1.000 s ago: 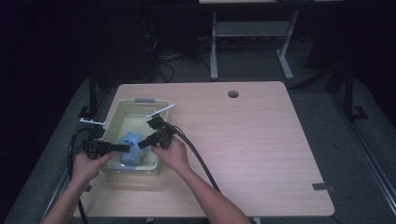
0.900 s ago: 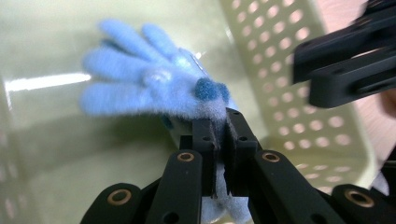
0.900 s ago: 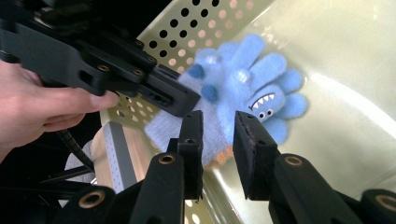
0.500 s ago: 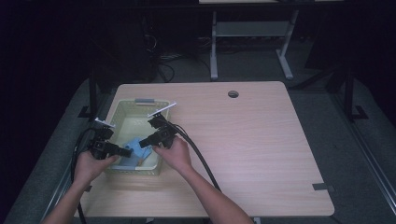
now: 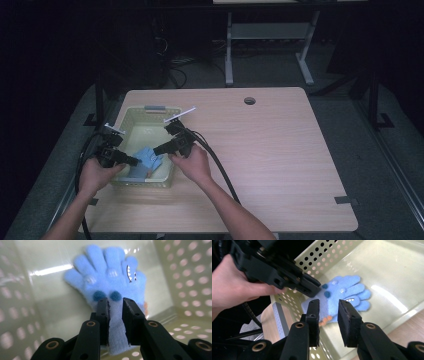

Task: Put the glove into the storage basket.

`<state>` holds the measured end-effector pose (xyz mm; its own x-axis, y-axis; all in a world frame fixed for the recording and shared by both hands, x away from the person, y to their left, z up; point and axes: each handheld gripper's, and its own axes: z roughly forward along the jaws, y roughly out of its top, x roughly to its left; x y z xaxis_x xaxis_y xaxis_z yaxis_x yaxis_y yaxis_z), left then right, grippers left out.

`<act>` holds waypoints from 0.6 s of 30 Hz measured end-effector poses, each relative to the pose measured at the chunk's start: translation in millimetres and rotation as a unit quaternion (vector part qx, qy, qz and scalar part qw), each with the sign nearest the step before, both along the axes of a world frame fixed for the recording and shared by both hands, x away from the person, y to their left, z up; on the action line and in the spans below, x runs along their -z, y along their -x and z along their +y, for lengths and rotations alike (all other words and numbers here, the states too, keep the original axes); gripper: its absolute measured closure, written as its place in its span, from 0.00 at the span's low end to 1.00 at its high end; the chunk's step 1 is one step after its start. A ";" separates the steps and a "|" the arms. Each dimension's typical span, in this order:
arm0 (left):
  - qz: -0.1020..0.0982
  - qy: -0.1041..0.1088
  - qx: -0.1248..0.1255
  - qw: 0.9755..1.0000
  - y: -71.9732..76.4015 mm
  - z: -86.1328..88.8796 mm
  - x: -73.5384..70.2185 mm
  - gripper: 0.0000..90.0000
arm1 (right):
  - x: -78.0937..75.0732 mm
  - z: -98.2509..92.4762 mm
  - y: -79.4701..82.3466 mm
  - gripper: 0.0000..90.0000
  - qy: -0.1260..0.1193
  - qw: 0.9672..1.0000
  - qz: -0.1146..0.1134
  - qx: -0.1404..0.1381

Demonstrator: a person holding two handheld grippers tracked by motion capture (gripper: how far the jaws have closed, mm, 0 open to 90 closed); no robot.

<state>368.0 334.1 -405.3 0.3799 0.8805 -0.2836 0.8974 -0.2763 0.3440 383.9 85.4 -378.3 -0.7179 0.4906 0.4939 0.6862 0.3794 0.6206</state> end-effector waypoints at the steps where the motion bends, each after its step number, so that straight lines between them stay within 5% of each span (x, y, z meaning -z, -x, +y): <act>1: 0.007 -0.010 0.001 1.000 -1.5 -2.8 2.1 0.84 | -0.5 -0.8 0.3 0.79 0.001 1.000 -0.001 0.001; 7: 0.043 -0.062 0.028 0.997 -10.9 -14.5 10.1 0.83 | -2.1 -4.6 1.0 0.78 -0.001 1.000 -0.004 0.000; 9: 0.043 -0.060 0.031 0.997 -12.2 -15.8 9.0 0.80 | -2.2 -6.6 0.7 0.78 -0.004 1.000 -0.004 0.003; 18: -0.012 -0.009 0.010 1.000 -3.9 -9.5 -8.1 0.76 | -5.7 -19.7 3.9 0.75 -0.012 1.000 -0.002 0.014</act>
